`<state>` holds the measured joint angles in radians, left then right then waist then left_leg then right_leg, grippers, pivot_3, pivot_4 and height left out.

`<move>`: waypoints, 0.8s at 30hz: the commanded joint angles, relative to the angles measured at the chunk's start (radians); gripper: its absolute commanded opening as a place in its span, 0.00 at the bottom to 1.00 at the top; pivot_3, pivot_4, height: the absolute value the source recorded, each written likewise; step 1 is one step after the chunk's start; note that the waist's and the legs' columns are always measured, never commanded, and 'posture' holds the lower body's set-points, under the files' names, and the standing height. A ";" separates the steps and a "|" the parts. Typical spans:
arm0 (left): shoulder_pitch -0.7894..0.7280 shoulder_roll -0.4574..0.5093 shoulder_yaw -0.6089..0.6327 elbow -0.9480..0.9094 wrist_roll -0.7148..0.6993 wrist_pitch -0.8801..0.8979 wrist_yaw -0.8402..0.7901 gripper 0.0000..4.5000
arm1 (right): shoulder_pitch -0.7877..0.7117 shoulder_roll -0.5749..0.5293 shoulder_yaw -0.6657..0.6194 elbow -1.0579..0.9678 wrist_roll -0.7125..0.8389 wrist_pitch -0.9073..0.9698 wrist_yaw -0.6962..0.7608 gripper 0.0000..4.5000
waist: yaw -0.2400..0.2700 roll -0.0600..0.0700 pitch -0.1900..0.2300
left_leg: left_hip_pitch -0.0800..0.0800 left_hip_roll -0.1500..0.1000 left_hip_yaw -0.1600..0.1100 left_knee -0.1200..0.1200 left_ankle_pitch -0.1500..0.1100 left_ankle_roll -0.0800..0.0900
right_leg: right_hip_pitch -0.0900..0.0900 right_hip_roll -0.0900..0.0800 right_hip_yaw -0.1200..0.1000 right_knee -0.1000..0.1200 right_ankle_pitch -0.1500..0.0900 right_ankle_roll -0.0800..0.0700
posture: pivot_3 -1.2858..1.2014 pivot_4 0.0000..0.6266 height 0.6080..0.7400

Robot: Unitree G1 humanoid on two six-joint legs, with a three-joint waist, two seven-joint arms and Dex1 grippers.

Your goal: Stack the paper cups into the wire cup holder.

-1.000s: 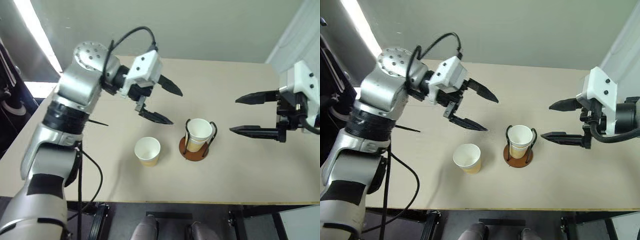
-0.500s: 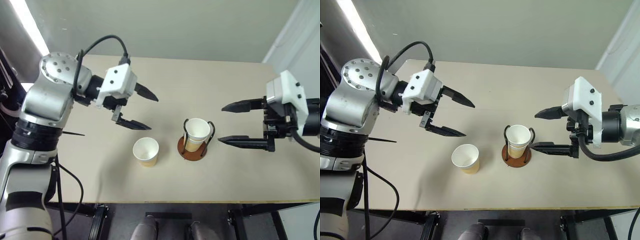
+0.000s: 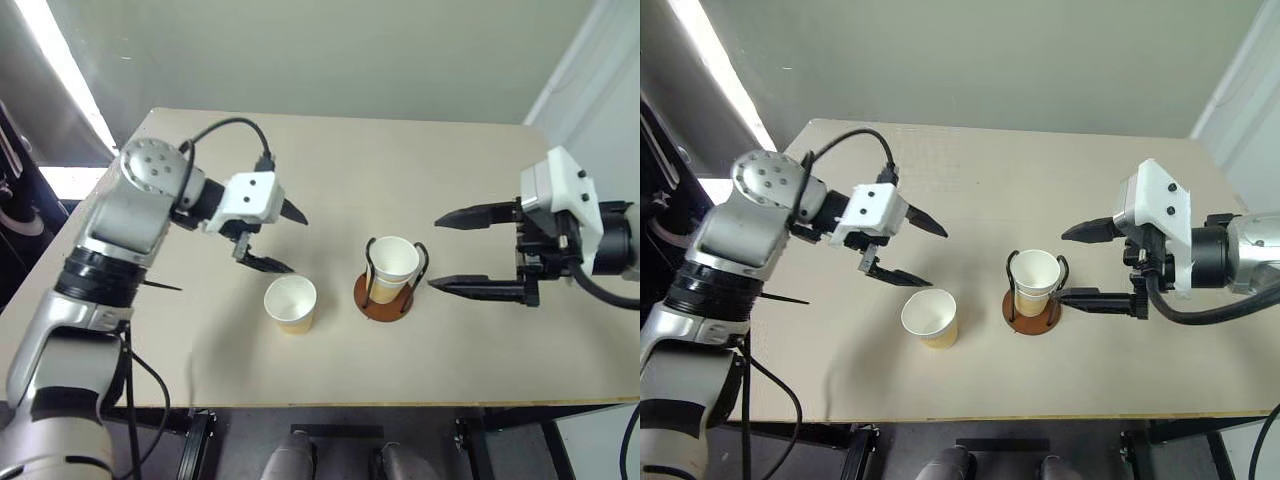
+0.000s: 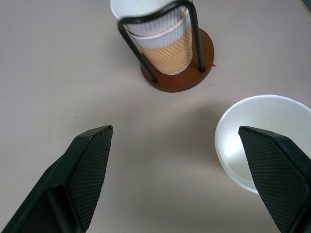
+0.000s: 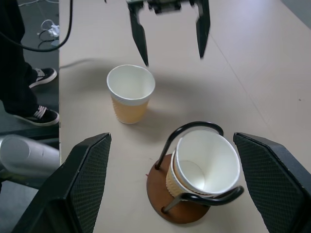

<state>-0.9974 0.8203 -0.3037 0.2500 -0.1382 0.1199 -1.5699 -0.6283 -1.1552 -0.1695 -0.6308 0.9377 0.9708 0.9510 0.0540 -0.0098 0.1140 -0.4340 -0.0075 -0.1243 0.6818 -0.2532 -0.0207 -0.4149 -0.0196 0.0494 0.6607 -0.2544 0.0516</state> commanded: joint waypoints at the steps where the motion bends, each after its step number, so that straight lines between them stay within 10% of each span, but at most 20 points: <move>1: -0.003 -0.007 -0.005 0.012 0.023 -0.043 -0.026 0.99 | -0.008 -0.016 -0.014 -0.017 0.007 0.003 -0.012 0.92 | 0.000 0.000 0.000 | 0.000 0.000 0.000 0.000 0.000 0.000 | 0.000 0.000 0.000 0.000 0.000 0.000 | 0.52 0.24 1.00; 17: -0.025 -0.050 -0.099 0.067 0.052 -0.128 -0.044 0.99 | 0.010 -0.021 -0.028 -0.028 0.008 0.015 -0.031 0.92 | 0.000 0.000 0.000 | -0.001 0.000 0.001 0.000 0.000 0.000 | -0.001 0.000 0.001 0.000 0.000 0.000 | 0.52 0.24 1.00; 24: -0.020 -0.041 -0.143 0.058 0.040 -0.129 -0.044 0.52 | 0.020 -0.022 -0.034 -0.025 0.007 0.012 -0.037 0.92 | 0.000 0.000 0.000 | -0.001 0.000 0.001 0.000 0.000 0.000 | -0.001 0.000 0.001 0.000 0.000 0.000 | 0.52 0.24 1.00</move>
<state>-0.9983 0.7678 -0.4525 0.3261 -0.0845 0.0060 -1.5782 -0.6032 -1.1605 -0.1707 -0.6422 0.9384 0.9887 0.9216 0.0540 -0.0097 0.1140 -0.4346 -0.0076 -0.1237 0.6816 -0.2533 -0.0206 -0.4155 -0.0196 0.0502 0.6605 -0.2544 0.0516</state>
